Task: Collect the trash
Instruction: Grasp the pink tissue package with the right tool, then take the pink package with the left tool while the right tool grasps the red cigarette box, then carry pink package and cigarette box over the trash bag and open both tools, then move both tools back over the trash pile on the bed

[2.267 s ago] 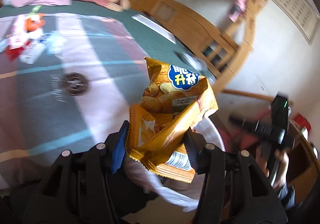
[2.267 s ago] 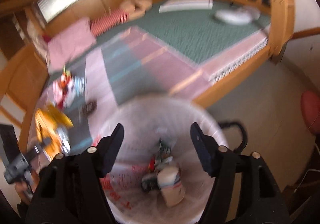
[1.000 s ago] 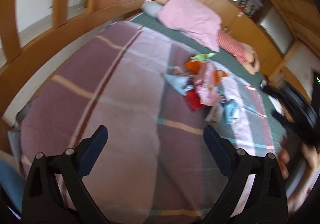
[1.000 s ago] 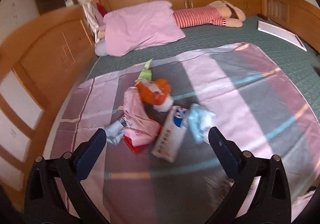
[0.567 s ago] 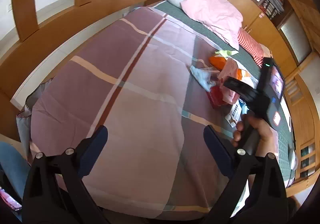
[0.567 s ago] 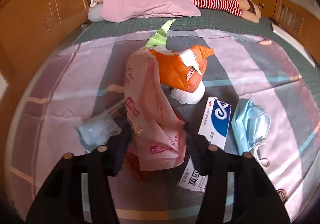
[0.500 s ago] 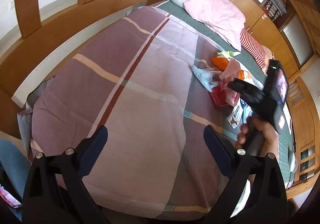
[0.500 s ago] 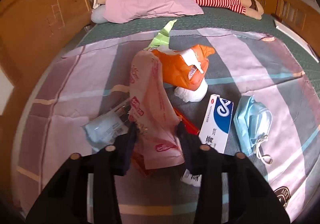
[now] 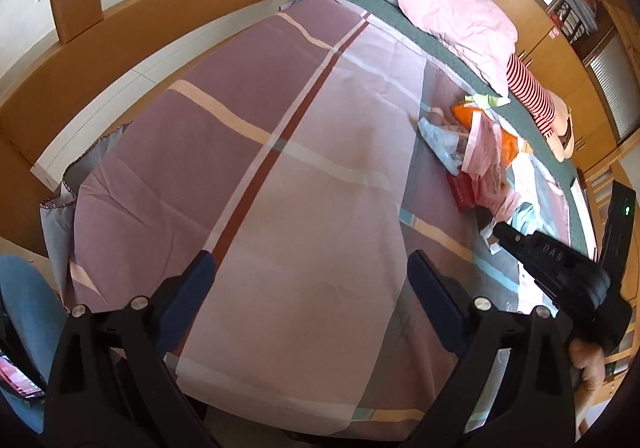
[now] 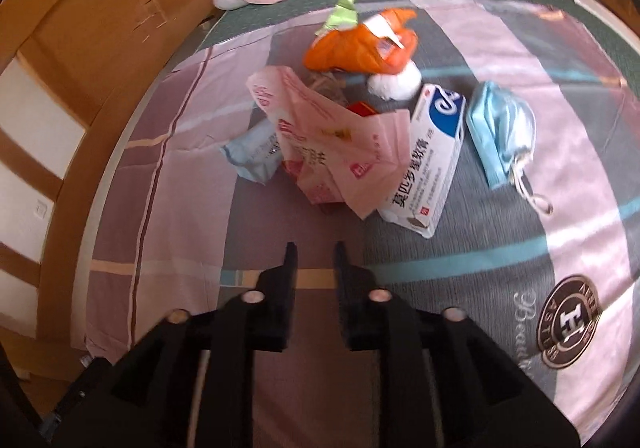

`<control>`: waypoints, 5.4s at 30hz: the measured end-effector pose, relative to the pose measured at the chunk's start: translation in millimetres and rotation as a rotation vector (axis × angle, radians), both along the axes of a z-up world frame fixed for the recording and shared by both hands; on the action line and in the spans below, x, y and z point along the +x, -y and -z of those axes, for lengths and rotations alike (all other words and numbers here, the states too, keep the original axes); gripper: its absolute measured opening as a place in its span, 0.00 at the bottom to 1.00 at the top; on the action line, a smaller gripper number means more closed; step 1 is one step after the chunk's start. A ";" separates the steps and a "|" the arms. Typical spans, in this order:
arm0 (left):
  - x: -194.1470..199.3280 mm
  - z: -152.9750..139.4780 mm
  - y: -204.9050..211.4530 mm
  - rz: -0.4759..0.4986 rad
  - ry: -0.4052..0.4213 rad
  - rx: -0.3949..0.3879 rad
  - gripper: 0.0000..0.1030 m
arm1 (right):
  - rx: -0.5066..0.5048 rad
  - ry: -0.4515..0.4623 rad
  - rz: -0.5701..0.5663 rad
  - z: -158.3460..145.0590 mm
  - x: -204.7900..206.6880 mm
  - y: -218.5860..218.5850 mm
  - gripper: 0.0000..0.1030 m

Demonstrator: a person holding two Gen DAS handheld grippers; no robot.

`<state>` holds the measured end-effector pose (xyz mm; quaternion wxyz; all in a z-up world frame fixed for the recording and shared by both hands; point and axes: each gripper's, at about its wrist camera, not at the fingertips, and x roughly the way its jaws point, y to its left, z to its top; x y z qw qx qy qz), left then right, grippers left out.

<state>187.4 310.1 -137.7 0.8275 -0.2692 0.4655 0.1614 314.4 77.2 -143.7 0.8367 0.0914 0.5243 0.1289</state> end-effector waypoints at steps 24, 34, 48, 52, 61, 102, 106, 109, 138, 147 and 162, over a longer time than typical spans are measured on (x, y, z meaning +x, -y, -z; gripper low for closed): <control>0.1 10.4 1.3 0.019 -0.034 -0.011 0.93 | -0.206 0.147 0.132 34.4 82.9 -11.4 0.55; -2.2 9.9 -6.2 -0.014 -0.033 -0.017 0.93 | -0.090 -0.009 -0.063 28.8 41.8 -26.5 0.40; -9.2 19.1 -26.7 -0.077 -0.045 -0.089 0.93 | 0.107 -0.173 -0.311 20.8 -37.8 -26.1 0.78; -1.0 18.8 -27.2 -0.117 -0.030 -0.086 0.93 | 0.148 -0.043 0.022 1.7 -14.4 24.8 0.78; 64.1 27.1 24.0 0.201 -0.043 -0.065 0.95 | 0.165 -0.029 0.215 41.2 81.0 -4.9 0.83; 7.1 -2.0 -17.6 0.166 0.182 -0.262 0.26 | -0.040 0.022 -0.035 -1.4 -19.0 -8.4 0.59; 7.0 -15.1 -2.4 0.198 0.204 -0.126 0.26 | -0.026 0.165 -0.011 -33.6 -39.5 1.9 0.59; -2.4 -34.1 23.7 0.256 0.232 -0.009 0.26 | 0.033 0.238 -0.018 -64.8 -78.9 32.7 0.59; -152.9 -53.6 444.1 1.217 0.250 -0.101 0.28 | -0.042 0.229 0.603 -109.5 -346.8 422.9 0.83; -144.7 -67.0 432.3 1.199 0.359 0.009 0.84 | 0.035 0.315 0.613 -125.3 -342.2 427.5 0.85; -13.1 -96.0 137.0 0.408 0.382 0.214 0.94 | 0.098 0.186 0.324 -122.0 -197.0 284.2 0.86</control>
